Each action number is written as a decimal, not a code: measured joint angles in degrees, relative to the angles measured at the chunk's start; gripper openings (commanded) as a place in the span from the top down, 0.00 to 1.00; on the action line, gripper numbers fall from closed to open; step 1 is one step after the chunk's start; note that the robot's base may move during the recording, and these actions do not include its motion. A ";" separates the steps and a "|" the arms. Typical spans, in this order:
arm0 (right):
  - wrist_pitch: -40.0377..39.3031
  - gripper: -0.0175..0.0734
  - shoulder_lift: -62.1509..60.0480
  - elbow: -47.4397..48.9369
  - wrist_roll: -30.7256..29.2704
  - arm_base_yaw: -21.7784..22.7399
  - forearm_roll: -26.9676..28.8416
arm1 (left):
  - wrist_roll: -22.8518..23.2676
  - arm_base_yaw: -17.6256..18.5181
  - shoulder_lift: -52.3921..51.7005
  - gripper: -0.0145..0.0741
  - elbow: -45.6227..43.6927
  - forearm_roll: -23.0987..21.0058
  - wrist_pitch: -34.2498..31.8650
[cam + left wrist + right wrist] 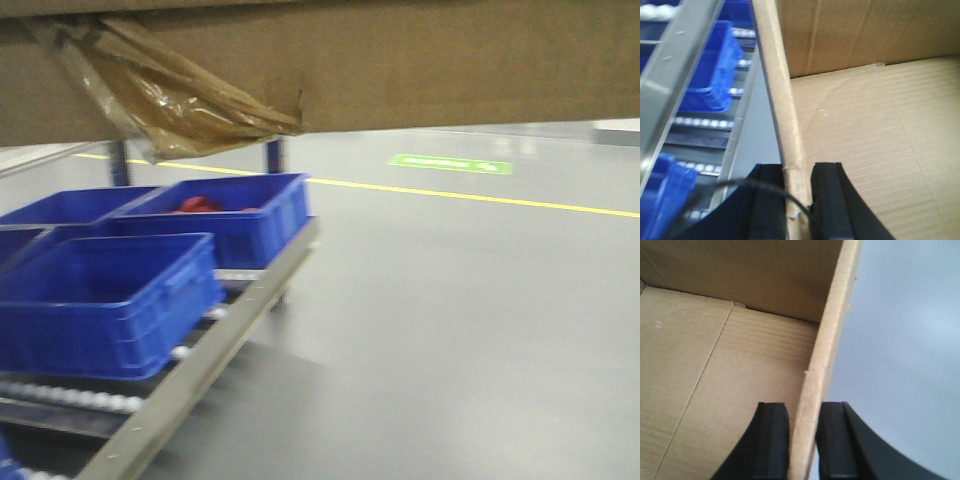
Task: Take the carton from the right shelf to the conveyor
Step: 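Hold the carton in both grippers while the base turns toward the conveyor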
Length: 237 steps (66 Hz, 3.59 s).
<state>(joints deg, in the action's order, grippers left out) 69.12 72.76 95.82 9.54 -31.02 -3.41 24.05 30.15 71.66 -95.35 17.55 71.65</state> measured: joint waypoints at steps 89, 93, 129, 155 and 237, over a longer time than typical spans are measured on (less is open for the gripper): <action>0.00 0.88 -0.22 0.00 0.00 0.00 0.00 | 0.00 0.00 0.00 0.85 0.00 0.00 0.00; 0.00 0.88 -0.22 0.00 0.00 0.00 0.00 | 0.00 0.00 0.00 0.85 0.00 0.00 0.00; 0.00 0.88 -0.22 0.00 0.00 0.00 0.00 | 0.00 0.00 0.00 0.85 0.00 0.00 0.00; -0.13 0.88 -0.22 0.00 0.00 0.00 0.00 | 0.00 0.00 0.00 0.85 0.00 0.00 0.00; -1.39 0.88 -0.22 0.00 0.00 0.00 0.00 | 0.00 0.00 0.00 0.85 0.00 0.38 0.00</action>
<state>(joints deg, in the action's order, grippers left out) 67.73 72.53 95.82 9.54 -31.02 -3.41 24.05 30.15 71.66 -95.35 17.93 71.65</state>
